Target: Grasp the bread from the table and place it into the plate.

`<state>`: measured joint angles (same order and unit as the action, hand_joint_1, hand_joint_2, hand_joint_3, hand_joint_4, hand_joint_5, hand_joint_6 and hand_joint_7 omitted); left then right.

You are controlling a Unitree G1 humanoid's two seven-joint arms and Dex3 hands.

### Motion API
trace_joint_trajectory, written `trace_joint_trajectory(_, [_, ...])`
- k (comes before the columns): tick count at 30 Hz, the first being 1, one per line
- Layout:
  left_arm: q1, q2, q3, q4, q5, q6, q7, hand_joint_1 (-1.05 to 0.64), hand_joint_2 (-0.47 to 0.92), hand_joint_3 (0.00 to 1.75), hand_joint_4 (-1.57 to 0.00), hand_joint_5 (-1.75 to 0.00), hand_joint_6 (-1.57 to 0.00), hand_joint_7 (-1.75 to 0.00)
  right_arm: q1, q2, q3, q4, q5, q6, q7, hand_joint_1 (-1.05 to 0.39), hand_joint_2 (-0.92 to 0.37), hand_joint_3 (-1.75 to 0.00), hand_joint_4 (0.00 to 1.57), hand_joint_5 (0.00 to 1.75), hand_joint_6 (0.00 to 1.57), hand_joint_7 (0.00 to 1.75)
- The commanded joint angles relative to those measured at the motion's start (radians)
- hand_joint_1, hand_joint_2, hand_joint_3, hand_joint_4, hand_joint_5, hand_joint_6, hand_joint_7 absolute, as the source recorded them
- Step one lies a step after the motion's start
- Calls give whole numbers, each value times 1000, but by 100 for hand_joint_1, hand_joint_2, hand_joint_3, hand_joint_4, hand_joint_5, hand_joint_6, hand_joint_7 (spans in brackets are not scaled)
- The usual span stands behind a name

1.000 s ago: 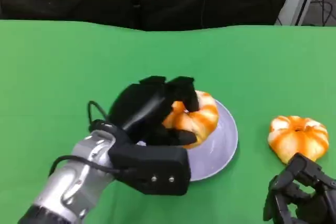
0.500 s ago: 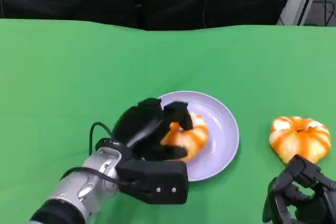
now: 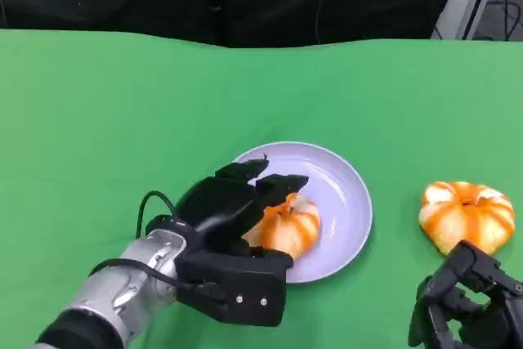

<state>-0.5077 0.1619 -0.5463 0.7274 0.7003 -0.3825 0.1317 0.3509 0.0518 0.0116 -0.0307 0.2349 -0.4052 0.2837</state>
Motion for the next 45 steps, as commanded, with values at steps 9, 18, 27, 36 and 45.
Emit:
trace_joint_trajectory(9, [208, -64, 258, -278, -534, 17, -222, -48, 92, 45, -37, -13, -46, -8, -3, -14, -11, -9, 3, 4, -3, -13, -51, -129, 89, 175, 76, 164])
trace_joint_trajectory(18, [372, -87, 457, -644, -1099, 417, -497, -11, 59, 120, -88, -172, -76, -166, -18, -11, -16, 16, -6, -19, -2, -14, -51, -130, 89, 175, 77, 164])
trace_joint_trajectory(27, [666, 80, 642, -1058, -1497, 818, -640, -17, 67, 102, -86, -175, -71, -175, -4, -4, -3, -6, -8, -10, -9, -14, -50, -131, 90, 175, 77, 164])
trace_joint_trajectory(36, [880, 164, 784, -933, -1532, 796, -862, -20, 77, 78, -81, -175, -69, -175, -2, -9, -4, -21, -1, 9, -10, -14, -49, -131, 89, 175, 77, 164])
trace_joint_trajectory(45, [855, 157, 813, -848, -1523, 811, -892, -20, 75, 79, -80, -175, -70, -171, 5, -18, -12, -32, 15, 25, 6, -13, -48, -133, 90, 175, 77, 162])
